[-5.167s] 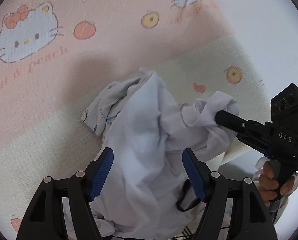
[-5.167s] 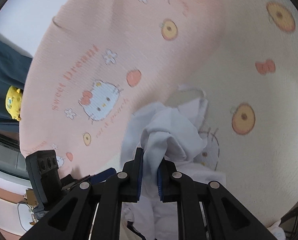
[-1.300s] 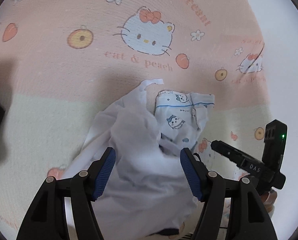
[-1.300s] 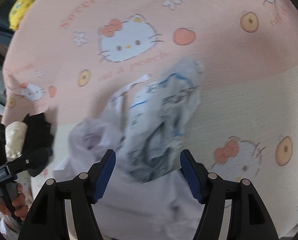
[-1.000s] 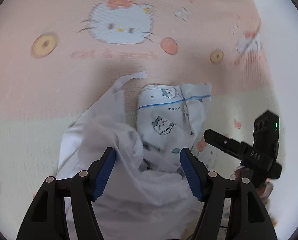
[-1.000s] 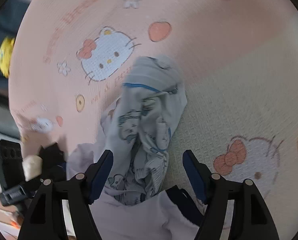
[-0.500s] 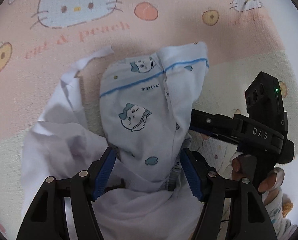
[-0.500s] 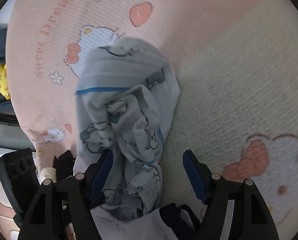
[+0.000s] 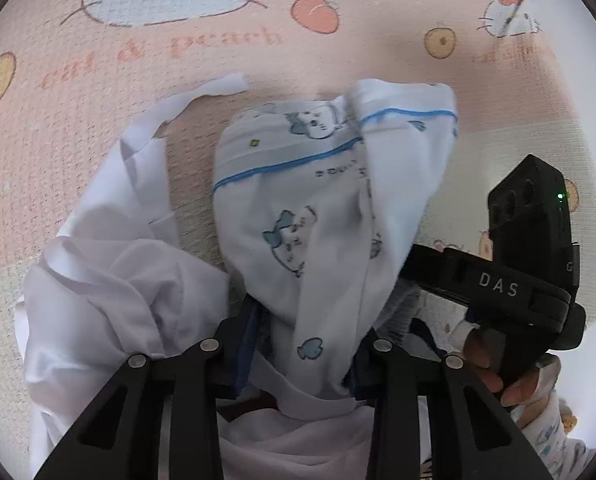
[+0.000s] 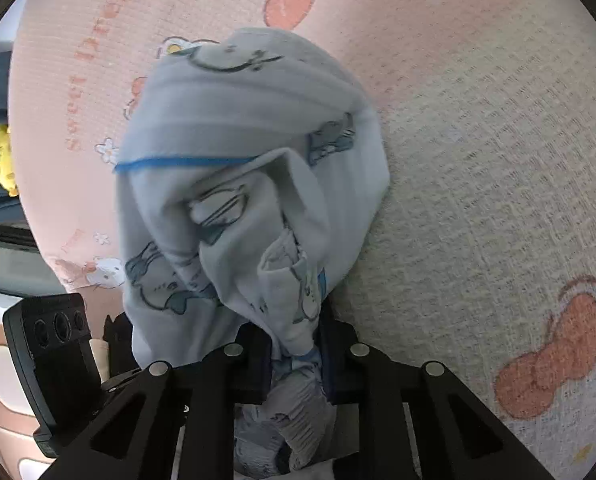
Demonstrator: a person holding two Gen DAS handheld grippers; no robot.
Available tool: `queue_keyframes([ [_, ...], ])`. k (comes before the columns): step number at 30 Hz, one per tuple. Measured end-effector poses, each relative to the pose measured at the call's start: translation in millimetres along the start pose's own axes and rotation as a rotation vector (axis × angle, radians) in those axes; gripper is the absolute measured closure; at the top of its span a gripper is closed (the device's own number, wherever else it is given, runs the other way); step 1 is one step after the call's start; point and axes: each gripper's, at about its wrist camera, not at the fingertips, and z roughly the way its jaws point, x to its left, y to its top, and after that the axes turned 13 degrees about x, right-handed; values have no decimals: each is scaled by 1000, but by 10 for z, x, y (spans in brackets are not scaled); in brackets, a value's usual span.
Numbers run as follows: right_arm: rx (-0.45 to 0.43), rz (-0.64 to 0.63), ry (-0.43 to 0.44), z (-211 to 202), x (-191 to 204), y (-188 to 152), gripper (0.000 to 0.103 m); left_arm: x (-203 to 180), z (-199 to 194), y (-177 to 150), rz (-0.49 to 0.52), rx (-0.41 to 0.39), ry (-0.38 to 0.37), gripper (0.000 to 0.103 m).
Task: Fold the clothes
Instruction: 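Grasp the cat-printed garment with both grippers and lift it off the blanket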
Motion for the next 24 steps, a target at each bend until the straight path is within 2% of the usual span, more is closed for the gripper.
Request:
queue_keyframes([
  [4,0,-40,48,-21,119,-22,89,-177,-83,28,48,-18,-8,71],
  [7,-21,-69,98,-100,210,-53,89,-353,-161,66,90,-28,12,71],
  [11,-71,-80,140,-349,239,-97,89,-613,-302,125,135,-54,5,71],
  [15,-130,-51,226,-673,154,-134,89,-921,-434,192,171,-87,-32,71],
  [24,-351,-79,178,-1652,80,-385,88,-2030,-487,386,353,-133,-70,71],
])
